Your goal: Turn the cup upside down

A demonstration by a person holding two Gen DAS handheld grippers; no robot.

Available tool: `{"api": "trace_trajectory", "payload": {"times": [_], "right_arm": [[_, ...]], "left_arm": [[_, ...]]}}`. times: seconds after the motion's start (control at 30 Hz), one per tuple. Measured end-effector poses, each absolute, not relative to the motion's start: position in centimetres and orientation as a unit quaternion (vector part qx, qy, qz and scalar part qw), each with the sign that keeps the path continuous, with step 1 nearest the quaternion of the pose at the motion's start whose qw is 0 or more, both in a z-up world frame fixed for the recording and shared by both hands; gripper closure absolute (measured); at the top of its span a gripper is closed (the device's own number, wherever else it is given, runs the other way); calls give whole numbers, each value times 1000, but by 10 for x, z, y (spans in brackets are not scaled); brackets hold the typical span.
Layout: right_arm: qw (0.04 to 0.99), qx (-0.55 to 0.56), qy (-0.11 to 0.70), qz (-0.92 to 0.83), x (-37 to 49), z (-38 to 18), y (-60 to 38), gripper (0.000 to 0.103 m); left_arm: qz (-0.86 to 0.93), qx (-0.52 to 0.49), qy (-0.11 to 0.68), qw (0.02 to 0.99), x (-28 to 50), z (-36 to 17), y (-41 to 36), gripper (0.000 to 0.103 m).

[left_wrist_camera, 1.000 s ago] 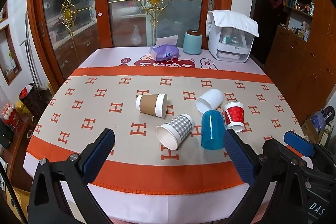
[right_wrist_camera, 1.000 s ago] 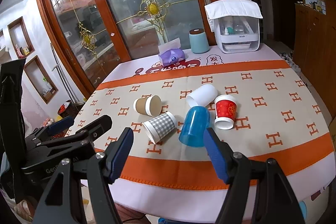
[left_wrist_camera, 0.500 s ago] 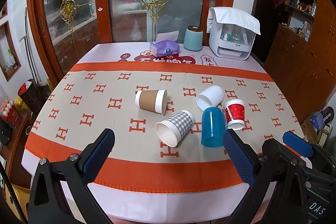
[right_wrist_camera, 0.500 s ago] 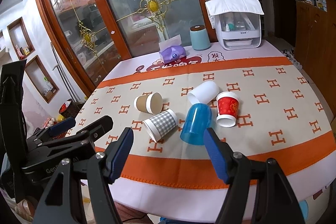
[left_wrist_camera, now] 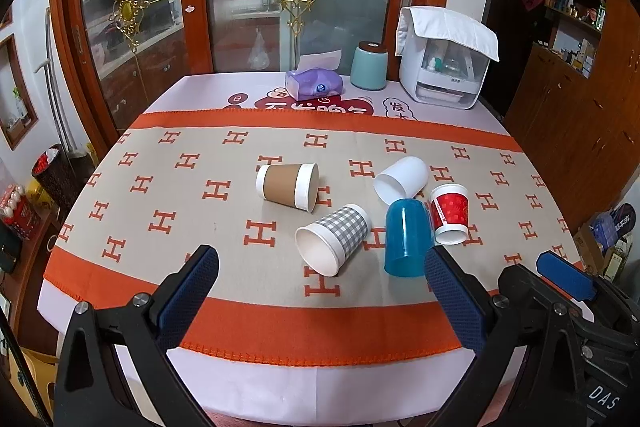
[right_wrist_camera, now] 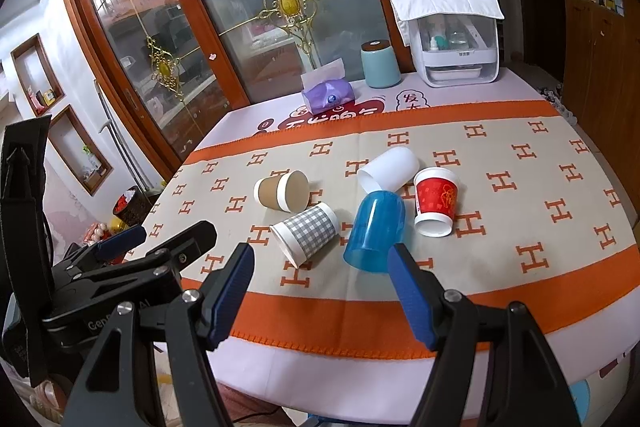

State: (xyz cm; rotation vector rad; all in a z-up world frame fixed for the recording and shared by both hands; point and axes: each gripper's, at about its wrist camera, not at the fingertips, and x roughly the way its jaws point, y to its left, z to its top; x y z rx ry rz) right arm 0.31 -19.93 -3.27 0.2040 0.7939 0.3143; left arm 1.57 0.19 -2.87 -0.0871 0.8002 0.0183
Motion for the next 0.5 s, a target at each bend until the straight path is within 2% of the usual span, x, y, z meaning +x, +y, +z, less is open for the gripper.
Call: {"api": "trace_trajectory", "payload": {"times": [0.5], "right_arm": [[898, 101, 400, 154, 16, -38, -196, 33]], "left_arm": [[9, -45, 403, 914, 29, -34, 2, 1]]}}
